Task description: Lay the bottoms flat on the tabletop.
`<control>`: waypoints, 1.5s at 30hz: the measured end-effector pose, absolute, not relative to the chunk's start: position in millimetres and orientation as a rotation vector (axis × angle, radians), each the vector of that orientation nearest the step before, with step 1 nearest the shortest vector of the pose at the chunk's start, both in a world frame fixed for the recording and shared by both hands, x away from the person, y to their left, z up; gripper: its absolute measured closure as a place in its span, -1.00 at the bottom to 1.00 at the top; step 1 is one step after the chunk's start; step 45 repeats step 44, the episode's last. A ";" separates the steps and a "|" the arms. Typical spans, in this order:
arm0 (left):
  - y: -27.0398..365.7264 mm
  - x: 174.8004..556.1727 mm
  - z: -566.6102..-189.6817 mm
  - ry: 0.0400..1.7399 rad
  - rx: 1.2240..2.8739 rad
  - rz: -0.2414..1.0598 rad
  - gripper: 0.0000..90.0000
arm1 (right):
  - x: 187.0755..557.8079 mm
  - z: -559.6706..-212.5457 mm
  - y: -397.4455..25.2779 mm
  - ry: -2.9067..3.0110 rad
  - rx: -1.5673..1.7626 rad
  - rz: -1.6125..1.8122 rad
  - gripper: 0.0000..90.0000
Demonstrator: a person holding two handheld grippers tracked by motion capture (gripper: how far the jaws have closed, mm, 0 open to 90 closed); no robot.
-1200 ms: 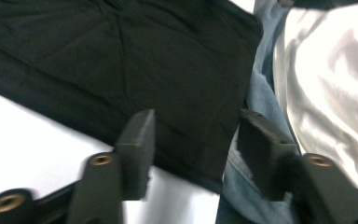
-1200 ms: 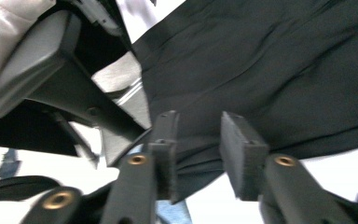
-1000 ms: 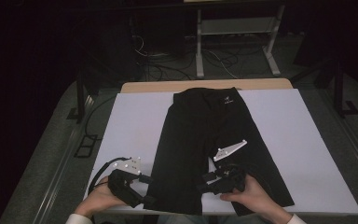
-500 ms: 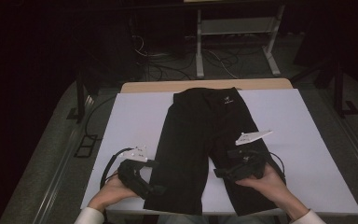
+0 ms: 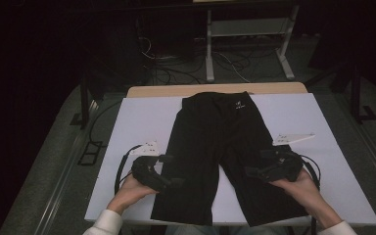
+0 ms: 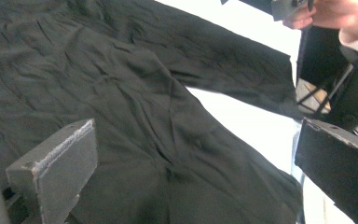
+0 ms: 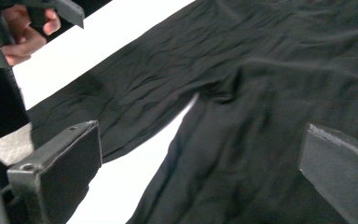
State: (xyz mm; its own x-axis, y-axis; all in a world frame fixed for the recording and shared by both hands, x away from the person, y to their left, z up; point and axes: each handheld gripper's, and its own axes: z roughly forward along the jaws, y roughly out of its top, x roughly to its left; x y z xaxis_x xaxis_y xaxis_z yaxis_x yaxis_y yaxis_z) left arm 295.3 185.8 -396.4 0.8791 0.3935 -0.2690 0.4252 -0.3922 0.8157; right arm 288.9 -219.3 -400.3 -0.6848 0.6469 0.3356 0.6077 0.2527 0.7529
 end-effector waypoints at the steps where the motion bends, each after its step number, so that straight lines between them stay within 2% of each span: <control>1: 185.2 295.6 -396.6 0.603 2.013 -0.032 -1.00 | 289.3 -400.4 -222.8 2.441 1.235 1.451 -1.00; 14: 207.8 287.1 -403.8 0.736 1.854 0.085 -1.00 | 279.9 -414.6 -257.8 2.327 1.303 1.476 -1.00; 21: 218.8 283.5 -408.6 0.783 1.820 0.138 -1.00 | 271.3 -425.0 -275.6 2.295 1.323 1.474 -1.00; 33: 218.6 284.6 -422.8 0.800 1.901 0.191 -1.00 | 262.5 -436.2 -279.8 2.294 1.258 1.445 -1.00; 45: 224.0 286.1 -423.4 0.816 1.888 0.211 -1.00 | 262.7 -438.8 -283.7 2.257 1.217 1.393 -1.00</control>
